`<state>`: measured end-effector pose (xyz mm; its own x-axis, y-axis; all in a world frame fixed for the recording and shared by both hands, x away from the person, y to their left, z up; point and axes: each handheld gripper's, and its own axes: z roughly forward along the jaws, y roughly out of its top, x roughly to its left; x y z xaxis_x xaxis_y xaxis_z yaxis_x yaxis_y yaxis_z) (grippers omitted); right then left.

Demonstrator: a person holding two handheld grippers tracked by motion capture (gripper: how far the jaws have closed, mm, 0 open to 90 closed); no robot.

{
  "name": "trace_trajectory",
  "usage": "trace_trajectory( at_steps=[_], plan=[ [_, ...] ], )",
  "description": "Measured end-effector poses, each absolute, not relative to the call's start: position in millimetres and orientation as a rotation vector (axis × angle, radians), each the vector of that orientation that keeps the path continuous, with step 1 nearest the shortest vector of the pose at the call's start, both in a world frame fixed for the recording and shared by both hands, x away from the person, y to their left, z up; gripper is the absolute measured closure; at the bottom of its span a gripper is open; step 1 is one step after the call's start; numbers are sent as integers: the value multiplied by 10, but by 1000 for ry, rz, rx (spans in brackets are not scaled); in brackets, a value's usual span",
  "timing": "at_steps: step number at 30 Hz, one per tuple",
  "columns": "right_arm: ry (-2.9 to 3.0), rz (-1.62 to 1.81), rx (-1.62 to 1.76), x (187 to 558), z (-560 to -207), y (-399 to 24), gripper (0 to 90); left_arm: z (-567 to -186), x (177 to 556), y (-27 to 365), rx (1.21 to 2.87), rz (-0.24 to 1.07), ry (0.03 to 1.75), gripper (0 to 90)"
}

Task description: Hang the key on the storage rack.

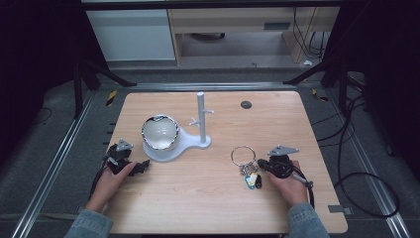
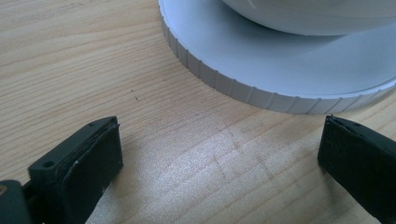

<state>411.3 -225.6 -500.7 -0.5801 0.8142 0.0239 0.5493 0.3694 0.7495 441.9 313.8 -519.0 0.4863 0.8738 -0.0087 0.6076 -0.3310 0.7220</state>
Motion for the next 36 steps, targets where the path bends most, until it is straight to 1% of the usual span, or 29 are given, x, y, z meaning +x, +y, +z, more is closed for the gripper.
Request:
trace_trajectory(
  at_steps=[13, 14, 19, 20, 21, 24, 31, 36],
  plan=[
    [2206, 1178, 1169, 4026, -4702, -2208, 887, -5188, 4419, 3140, 2066, 511, 1215, 0],
    [2197, 1196, 1150, 4020, -4605, -2184, 887, -5188, 4419, 3140, 2066, 511, 1216, 0],
    [2188, 1219, 1117, 4016, -4430, -2147, 887, -5188, 4417, 3139, 2065, 511, 1217, 0],
    [2184, 1220, 1090, 4019, -4326, -2131, 887, -5189, 4417, 3139, 2064, 511, 1218, 0],
    [2184, 1220, 1090, 4019, -4326, -2131, 887, -5189, 4416, 3139, 2064, 511, 1218, 0],
    [2181, 1217, 1051, 4041, -4131, -2104, 887, -5189, 4416, 3139, 2064, 511, 1218, 0],
    [2172, 1204, 1018, 4081, -3902, -2097, 888, -5189, 4417, 3139, 2064, 511, 1217, 0],
    [2165, 1206, 1008, 4097, -3806, -2080, 888, -5189, 4416, 3139, 2064, 511, 1218, 0]
  ],
)
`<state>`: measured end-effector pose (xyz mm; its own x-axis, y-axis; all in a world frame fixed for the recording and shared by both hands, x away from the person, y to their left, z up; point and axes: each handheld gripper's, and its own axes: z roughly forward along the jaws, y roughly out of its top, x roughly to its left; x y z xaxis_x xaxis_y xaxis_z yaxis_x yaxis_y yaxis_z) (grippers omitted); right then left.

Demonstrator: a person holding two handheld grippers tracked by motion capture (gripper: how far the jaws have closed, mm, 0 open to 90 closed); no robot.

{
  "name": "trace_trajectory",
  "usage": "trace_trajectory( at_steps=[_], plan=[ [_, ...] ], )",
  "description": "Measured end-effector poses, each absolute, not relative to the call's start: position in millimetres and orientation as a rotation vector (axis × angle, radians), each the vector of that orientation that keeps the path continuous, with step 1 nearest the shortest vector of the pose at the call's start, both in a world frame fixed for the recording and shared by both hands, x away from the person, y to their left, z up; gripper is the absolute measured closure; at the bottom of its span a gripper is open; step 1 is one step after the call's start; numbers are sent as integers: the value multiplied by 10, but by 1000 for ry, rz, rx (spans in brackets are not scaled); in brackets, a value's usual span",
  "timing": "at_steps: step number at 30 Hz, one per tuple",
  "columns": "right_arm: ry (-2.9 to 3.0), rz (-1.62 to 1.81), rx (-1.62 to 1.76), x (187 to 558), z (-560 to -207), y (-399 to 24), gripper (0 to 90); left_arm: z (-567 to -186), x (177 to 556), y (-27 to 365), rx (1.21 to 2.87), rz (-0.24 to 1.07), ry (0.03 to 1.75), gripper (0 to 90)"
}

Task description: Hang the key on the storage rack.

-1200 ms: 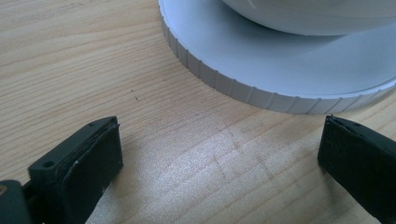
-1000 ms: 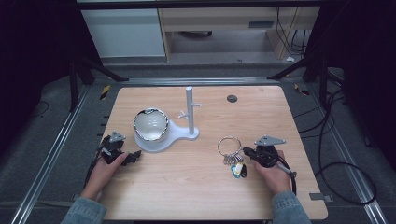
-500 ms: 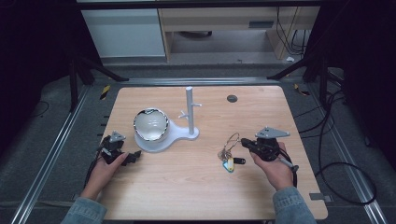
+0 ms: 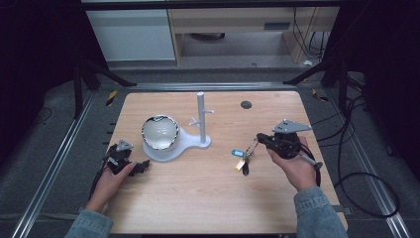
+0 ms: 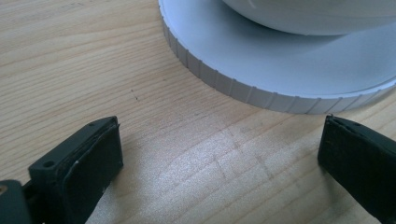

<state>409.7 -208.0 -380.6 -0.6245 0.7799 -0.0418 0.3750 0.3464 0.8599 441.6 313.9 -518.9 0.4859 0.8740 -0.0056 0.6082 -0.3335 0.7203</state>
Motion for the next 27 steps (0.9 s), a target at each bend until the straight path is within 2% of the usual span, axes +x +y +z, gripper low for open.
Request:
trace_trajectory(
  at_steps=[27],
  plan=[
    [2148, 1240, 923, 4241, -3370, -1896, 887, -5188, 4417, 3140, 2065, 511, 1216, 0]
  ],
)
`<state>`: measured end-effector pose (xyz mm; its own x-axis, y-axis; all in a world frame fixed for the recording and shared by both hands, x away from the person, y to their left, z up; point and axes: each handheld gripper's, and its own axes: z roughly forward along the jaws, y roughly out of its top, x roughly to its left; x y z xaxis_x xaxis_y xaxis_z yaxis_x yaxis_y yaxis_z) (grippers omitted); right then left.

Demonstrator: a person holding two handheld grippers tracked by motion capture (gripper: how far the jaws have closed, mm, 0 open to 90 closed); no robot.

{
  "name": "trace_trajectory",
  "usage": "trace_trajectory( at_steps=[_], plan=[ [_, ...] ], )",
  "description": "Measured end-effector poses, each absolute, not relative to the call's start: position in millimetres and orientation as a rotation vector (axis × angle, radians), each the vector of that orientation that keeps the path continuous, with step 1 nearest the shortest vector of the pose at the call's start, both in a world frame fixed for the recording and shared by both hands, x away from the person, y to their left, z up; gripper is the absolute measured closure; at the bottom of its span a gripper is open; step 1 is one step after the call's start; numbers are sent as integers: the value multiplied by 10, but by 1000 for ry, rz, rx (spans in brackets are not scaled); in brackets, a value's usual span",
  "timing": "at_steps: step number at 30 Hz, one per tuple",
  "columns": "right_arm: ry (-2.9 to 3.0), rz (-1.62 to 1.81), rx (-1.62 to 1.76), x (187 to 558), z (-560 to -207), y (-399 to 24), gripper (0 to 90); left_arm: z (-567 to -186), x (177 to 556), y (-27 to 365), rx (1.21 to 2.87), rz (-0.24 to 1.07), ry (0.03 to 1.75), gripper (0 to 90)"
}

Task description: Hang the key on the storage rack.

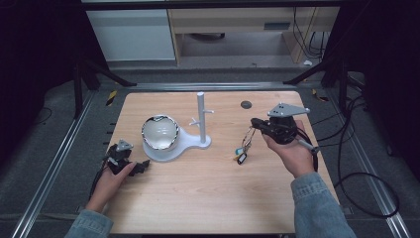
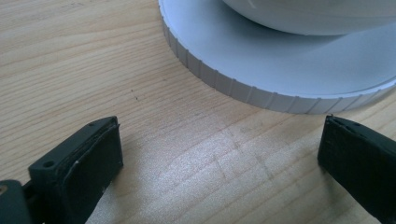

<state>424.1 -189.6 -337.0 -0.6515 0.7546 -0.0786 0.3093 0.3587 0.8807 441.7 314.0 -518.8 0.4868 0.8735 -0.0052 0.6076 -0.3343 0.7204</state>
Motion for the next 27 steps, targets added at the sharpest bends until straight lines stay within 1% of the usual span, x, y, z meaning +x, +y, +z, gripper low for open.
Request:
trace_trajectory(
  at_steps=[14, 27],
  plan=[
    [2130, 1276, 879, 4301, -3184, -1744, 887, -5188, 4416, 3140, 2066, 511, 1215, 0],
    [2132, 1300, 864, 4352, -3107, -1649, 888, -5189, 4415, 3139, 2065, 511, 1216, 0]
  ],
)
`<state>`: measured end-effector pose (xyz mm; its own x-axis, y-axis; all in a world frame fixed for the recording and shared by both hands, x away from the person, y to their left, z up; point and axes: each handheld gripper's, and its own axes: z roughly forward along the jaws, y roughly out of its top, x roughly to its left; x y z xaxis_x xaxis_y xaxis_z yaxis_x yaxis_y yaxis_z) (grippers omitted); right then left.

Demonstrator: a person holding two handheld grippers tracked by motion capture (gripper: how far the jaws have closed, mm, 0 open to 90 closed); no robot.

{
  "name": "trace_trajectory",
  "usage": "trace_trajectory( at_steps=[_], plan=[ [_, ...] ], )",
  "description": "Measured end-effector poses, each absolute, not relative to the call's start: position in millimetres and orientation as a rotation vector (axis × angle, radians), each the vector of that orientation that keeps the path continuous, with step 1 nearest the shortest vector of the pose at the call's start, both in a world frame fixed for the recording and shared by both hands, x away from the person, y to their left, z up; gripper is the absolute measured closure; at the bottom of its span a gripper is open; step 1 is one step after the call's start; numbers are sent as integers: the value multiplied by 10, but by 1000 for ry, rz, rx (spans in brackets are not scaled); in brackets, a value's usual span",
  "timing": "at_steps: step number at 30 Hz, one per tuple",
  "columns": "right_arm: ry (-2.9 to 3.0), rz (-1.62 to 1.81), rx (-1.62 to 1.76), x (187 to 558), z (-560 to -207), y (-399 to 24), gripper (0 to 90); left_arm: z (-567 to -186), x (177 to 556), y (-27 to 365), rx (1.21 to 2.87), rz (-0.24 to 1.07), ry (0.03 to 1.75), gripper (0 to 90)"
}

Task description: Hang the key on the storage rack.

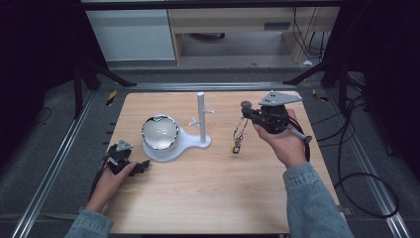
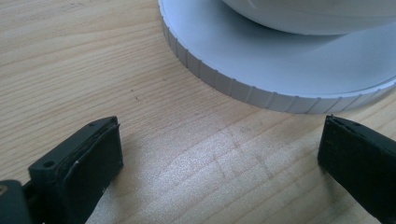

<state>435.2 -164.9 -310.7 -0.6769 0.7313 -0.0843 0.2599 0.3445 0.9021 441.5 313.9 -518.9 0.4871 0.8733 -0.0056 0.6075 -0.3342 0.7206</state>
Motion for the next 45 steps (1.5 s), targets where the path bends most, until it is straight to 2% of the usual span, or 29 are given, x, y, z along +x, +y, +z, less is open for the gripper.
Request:
trace_trajectory(
  at_steps=[45],
  plan=[
    [2142, 1406, 804, 4530, -2882, -1215, 887, -5190, 4416, 3138, 2062, 511, 1216, 0]
  ],
)
